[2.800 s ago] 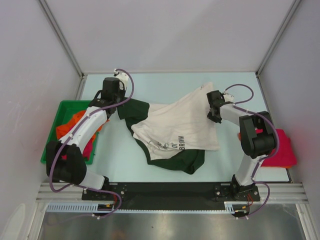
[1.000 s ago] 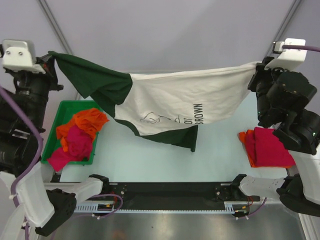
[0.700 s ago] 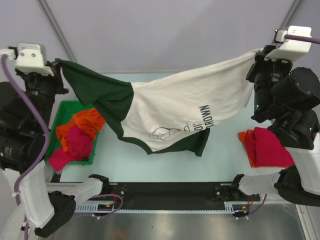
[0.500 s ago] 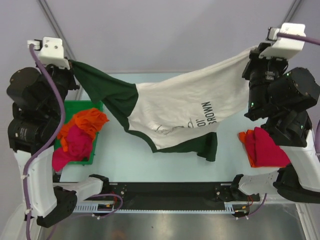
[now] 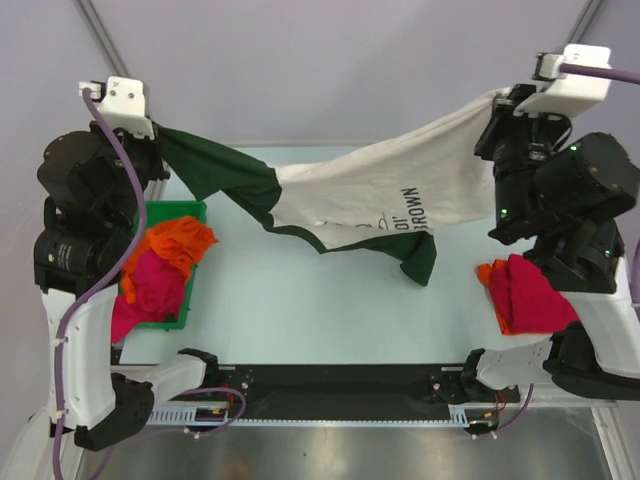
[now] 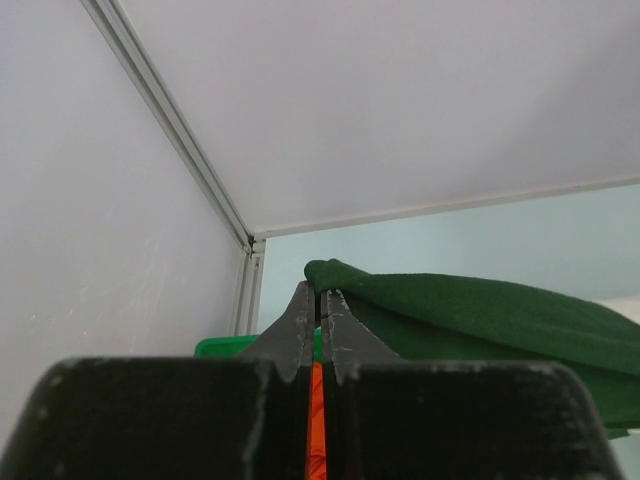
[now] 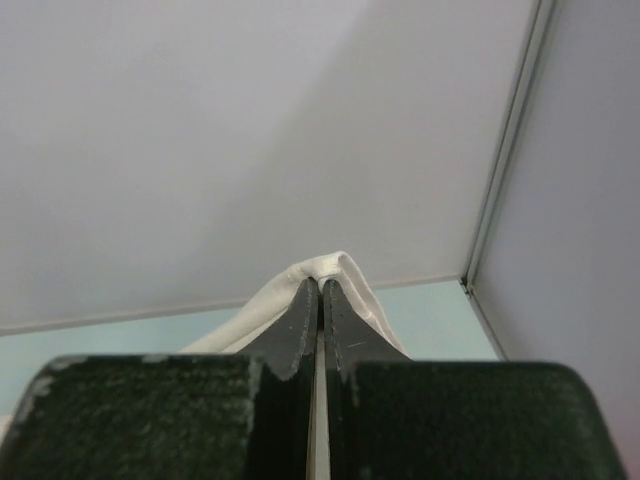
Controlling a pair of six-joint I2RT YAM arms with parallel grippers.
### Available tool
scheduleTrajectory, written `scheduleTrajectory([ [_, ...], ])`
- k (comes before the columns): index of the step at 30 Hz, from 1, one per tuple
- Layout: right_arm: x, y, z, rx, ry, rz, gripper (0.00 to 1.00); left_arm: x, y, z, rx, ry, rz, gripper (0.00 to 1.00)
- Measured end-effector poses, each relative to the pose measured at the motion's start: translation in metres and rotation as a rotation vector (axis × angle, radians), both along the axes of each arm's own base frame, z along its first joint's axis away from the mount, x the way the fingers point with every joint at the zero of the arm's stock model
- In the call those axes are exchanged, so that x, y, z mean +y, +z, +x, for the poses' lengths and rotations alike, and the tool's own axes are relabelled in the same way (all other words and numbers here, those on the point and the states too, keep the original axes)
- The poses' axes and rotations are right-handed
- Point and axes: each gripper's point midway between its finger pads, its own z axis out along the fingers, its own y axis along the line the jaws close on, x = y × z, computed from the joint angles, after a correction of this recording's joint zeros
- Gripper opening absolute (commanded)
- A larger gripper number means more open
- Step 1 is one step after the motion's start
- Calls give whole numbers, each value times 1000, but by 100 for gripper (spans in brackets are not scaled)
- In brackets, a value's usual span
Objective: Fold and stack the t-shirts
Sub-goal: Flatten out the tshirt
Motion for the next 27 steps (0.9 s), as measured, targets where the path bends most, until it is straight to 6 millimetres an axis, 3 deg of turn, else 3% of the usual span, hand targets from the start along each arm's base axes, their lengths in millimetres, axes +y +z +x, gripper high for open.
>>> scheduleTrajectory([
  [4, -1, -24, 10, 34, -49, -46, 0, 1, 2, 3, -8, 7, 2, 0],
  [7, -2, -32, 4, 53, -57, -78, 0, 2, 10, -2, -38, 6, -3, 0],
  [13, -11, -30, -31, 25, -1, -65, 0, 7, 48, -47, -174, -26, -39, 0],
  [18, -36, -18, -29, -1, -108, 10, 0, 14, 79, -73, -286, -24, -64, 0],
  [20, -41, -11, -16, -18, -168, 18, 0, 11, 79, -61, -287, -24, -60, 0],
  [23, -59, 9, 26, -77, -258, 35, 0, 0, 53, -10, -199, -22, -32, 0],
  [25, -71, 0, 61, -61, -306, 42, 0, -11, 29, 42, -112, -20, -5, 0],
  [27, -65, -26, 93, 2, -299, 26, 0, -17, 10, 86, -44, -12, 12, 0],
])
